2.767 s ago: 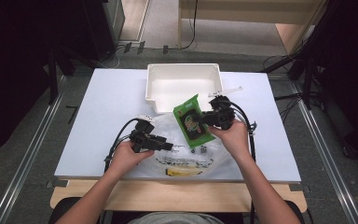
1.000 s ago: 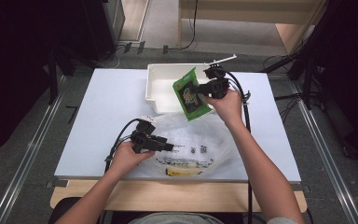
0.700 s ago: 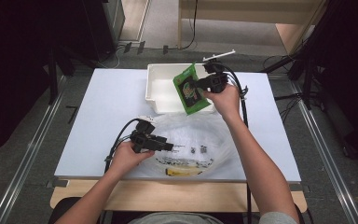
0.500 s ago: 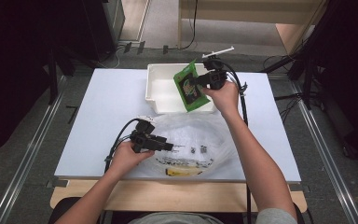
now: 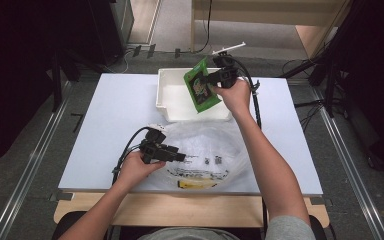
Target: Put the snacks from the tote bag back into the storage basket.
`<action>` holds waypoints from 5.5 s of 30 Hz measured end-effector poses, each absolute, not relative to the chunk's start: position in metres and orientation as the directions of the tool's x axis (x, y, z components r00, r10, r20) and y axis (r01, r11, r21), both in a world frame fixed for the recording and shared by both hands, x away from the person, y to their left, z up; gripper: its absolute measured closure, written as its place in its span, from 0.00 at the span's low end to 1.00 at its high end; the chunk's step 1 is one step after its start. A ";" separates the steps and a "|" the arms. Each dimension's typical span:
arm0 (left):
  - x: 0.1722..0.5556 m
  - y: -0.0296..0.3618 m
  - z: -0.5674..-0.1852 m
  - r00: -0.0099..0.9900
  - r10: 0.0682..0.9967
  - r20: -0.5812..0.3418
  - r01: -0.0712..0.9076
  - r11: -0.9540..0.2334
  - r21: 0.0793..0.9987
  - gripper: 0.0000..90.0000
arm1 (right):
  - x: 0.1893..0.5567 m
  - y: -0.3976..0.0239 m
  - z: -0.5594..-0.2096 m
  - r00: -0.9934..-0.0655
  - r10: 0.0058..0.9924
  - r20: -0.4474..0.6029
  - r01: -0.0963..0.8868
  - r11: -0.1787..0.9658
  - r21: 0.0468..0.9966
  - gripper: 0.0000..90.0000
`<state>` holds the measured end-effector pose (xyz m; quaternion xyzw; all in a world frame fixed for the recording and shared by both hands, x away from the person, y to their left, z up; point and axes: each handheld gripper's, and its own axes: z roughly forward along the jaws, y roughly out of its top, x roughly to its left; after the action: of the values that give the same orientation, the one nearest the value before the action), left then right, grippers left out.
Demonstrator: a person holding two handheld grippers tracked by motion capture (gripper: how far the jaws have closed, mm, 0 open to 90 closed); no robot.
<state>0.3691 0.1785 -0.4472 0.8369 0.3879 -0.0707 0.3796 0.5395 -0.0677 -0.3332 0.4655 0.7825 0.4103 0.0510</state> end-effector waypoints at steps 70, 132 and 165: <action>0.370 0.179 -0.449 0.691 0.589 -0.418 0.706 -0.429 0.563 0.53 | 0.625 -0.035 -0.385 -0.467 0.848 0.249 0.708 0.190 0.680 0.81; 0.370 0.178 -0.451 0.699 0.584 -0.413 0.701 -0.443 0.559 0.53 | 0.638 -0.056 -0.418 -0.390 0.894 0.222 0.764 0.180 0.619 0.41; 0.369 0.177 -0.451 0.698 0.587 -0.411 0.701 -0.440 0.562 0.53 | 0.627 -0.065 -0.402 -0.392 0.892 0.223 0.757 0.175 0.630 0.42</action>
<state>0.3693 0.1774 -0.4506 0.8450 0.3809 -0.0774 0.3674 0.6268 -0.0650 -0.4019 0.5424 0.7602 0.3439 0.0987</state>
